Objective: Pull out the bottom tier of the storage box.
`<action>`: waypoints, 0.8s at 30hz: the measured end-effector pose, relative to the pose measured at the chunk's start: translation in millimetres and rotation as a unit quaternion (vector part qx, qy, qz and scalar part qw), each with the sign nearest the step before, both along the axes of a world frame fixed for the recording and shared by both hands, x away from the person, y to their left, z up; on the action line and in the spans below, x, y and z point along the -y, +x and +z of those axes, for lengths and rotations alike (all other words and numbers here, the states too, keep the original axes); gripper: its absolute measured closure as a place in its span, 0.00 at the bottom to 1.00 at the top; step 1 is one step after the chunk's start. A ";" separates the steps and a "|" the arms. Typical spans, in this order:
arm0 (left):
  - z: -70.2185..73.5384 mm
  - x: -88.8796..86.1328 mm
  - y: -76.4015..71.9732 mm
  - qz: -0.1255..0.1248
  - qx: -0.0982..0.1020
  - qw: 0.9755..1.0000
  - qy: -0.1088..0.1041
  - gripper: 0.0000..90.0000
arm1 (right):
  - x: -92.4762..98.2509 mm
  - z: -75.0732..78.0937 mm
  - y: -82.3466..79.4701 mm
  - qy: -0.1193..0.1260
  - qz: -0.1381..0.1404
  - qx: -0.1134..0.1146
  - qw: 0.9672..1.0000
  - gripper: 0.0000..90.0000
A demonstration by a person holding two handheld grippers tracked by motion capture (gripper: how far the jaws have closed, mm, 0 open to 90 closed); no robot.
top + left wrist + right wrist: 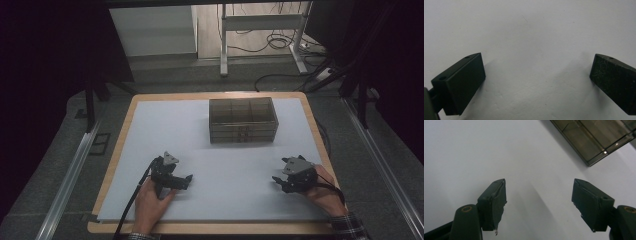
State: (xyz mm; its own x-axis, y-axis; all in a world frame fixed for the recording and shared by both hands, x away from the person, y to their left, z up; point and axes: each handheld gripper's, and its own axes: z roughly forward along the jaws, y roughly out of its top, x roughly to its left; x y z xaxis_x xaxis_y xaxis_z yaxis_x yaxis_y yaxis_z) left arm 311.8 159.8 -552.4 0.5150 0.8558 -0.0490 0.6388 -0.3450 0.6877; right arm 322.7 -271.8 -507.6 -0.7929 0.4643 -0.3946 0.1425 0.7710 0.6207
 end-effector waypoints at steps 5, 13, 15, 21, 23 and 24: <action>0.0 0.0 0.0 0.000 0.000 1.000 0.000 0.00 | -6.7 -0.1 3.0 -0.010 0.004 0.018 1.000 0.31; 0.0 0.0 0.0 0.000 0.000 1.000 0.000 0.00 | -14.7 -2.9 7.7 -0.027 0.004 0.048 0.998 0.34; 0.0 0.0 0.0 0.000 0.000 1.000 0.000 0.00 | -17.3 -3.5 8.2 -0.033 0.003 0.054 0.998 0.35; 0.0 0.0 0.0 0.000 0.000 1.000 0.000 0.00 | -25.3 -6.2 10.4 -0.056 0.007 0.085 0.995 0.38; 0.0 0.0 0.0 0.000 0.000 1.000 0.000 0.00 | -29.1 -7.6 12.5 -0.065 0.008 0.095 0.993 0.39; 0.0 0.0 0.0 0.000 0.000 1.000 0.000 0.00 | -29.1 -7.6 12.5 -0.065 0.008 0.095 0.993 0.39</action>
State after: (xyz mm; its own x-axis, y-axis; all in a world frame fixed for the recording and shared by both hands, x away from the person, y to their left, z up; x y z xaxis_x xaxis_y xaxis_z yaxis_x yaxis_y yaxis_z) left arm 311.8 159.7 -552.4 0.5147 0.8559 -0.0494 0.6389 -0.3445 0.6878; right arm 335.2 -242.7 -515.2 -0.7052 0.3876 -0.5936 0.0190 0.8473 0.5307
